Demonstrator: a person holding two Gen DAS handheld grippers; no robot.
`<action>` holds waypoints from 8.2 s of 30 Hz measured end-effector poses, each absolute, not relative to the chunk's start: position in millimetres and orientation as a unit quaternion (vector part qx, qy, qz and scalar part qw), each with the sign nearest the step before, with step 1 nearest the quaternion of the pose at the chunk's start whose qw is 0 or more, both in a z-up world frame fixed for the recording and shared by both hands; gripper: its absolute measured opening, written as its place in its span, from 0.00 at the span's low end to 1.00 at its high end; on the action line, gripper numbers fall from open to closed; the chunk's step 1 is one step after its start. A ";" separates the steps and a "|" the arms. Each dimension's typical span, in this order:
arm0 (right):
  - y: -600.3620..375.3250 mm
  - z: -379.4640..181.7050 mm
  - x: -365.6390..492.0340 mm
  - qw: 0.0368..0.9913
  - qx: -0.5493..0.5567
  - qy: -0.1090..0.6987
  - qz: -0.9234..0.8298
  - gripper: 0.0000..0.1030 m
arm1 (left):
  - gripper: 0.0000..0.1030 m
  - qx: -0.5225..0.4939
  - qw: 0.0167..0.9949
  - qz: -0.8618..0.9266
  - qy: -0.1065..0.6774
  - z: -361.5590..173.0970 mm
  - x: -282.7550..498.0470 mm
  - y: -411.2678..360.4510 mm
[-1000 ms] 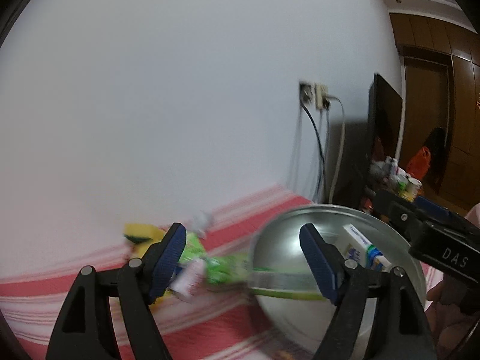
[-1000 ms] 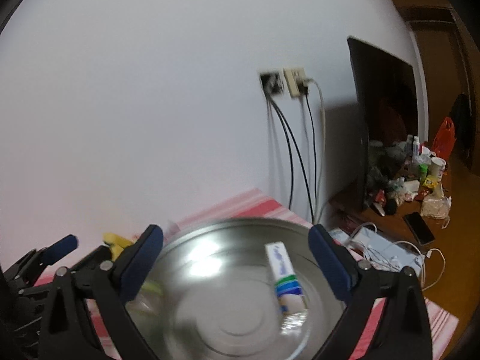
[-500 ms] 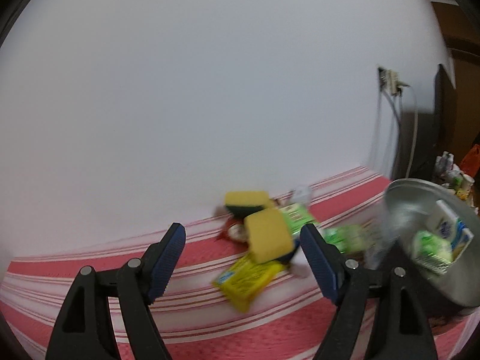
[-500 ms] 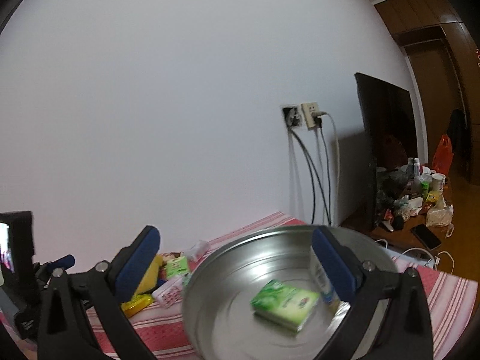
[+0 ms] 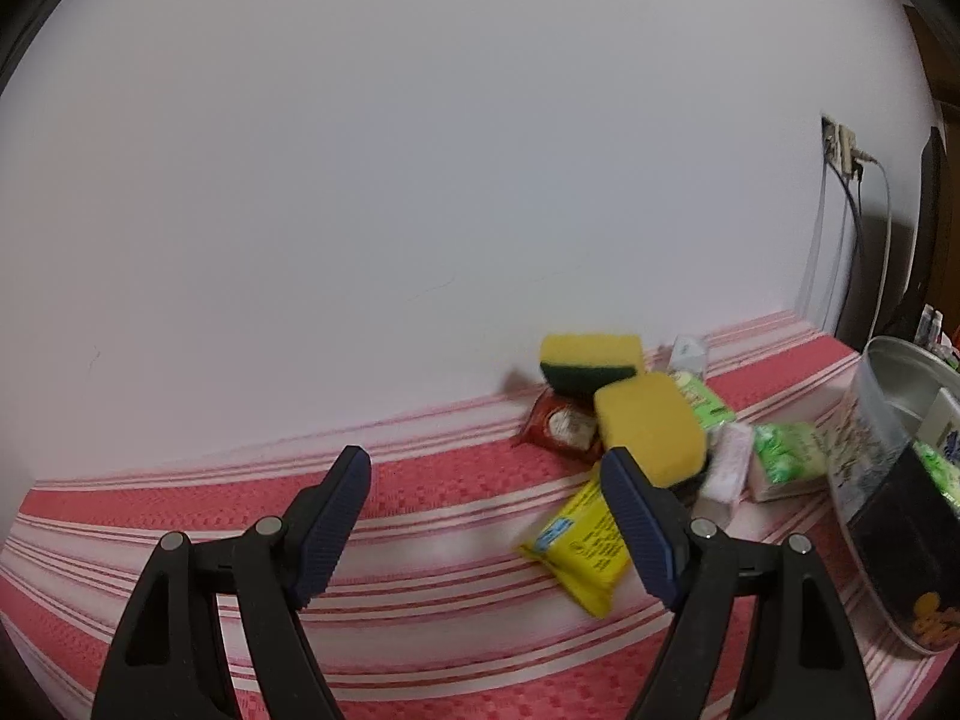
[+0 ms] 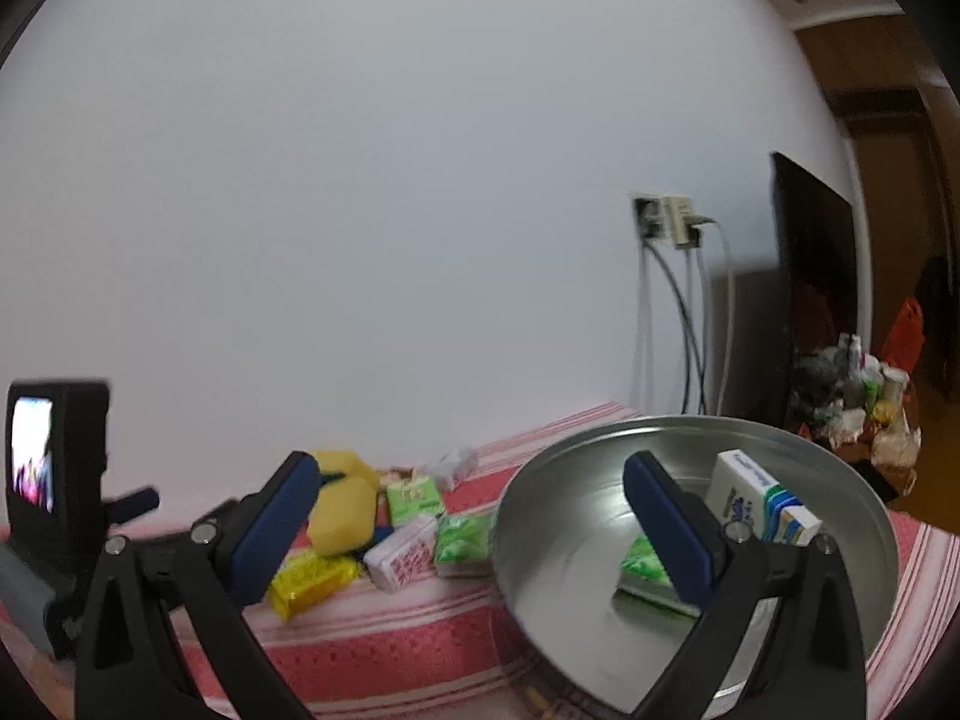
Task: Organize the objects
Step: 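Move the left gripper back to the pile toward the yellow snack packet, then grasp the yellow snack packet with the left gripper while the right gripper grasps a yellow sponge, then carry the snack packet and sponge over the basin and release both, then return both grippers to the pile and grasp another yellow-green sponge with the right gripper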
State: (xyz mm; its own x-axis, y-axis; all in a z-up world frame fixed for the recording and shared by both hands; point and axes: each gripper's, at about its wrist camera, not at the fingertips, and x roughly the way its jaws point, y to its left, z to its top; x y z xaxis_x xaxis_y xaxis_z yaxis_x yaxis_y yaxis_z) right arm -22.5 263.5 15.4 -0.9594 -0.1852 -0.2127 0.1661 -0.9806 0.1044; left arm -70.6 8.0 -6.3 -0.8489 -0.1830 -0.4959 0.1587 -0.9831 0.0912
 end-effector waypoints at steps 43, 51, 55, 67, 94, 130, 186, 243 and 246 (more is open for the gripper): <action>262.9 6.4 -29.5 0.101 0.139 -0.026 -0.985 1.00 | 0.46 0.384 -0.002 -0.923 -0.009 -43.0 -130.2 13.3; 254.4 2.5 -28.8 0.100 0.133 0.000 -0.986 1.00 | 0.43 0.314 0.001 -0.947 0.061 -11.1 -91.5 -24.5; 238.6 4.2 -33.7 0.123 0.138 0.025 -0.982 1.00 | 0.43 0.310 0.015 -0.947 0.082 -14.6 -75.3 -46.7; 235.5 -1.4 -37.0 0.127 0.152 0.019 -0.980 1.00 | 0.44 0.363 -0.046 -0.927 0.080 -32.9 -89.9 -34.8; 216.3 -3.5 -44.7 0.138 0.168 0.048 -0.975 1.00 | 0.51 0.388 0.006 -0.918 0.080 -40.4 -112.6 -39.1; 151.6 -12.4 -123.7 0.168 0.290 0.033 -0.942 0.47 | 0.51 0.274 -0.012 -0.951 0.141 7.2 -55.6 -99.7; 380.0 29.6 -24.0 0.003 0.125 -0.057 -0.991 0.49 | 0.51 0.238 -0.170 -0.956 0.020 51.5 -17.9 97.1; 427.1 29.6 -50.1 -0.029 0.162 -0.099 -0.981 1.00 | 0.79 0.355 -0.291 -0.883 0.101 28.9 -54.7 158.4; 415.1 34.3 -43.9 -0.020 0.151 -0.098 -0.984 1.00 | 0.79 0.351 -0.280 -0.887 0.106 29.6 -52.1 141.0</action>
State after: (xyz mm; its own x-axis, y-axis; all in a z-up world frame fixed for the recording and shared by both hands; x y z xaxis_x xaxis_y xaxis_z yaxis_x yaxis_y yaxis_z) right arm -43.9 415.1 34.3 -0.9538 0.0099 -0.3003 -0.0686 -0.9802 0.1858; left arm -52.1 141.0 29.6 -0.5972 0.5714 -0.5628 -0.4222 -0.8206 -0.3851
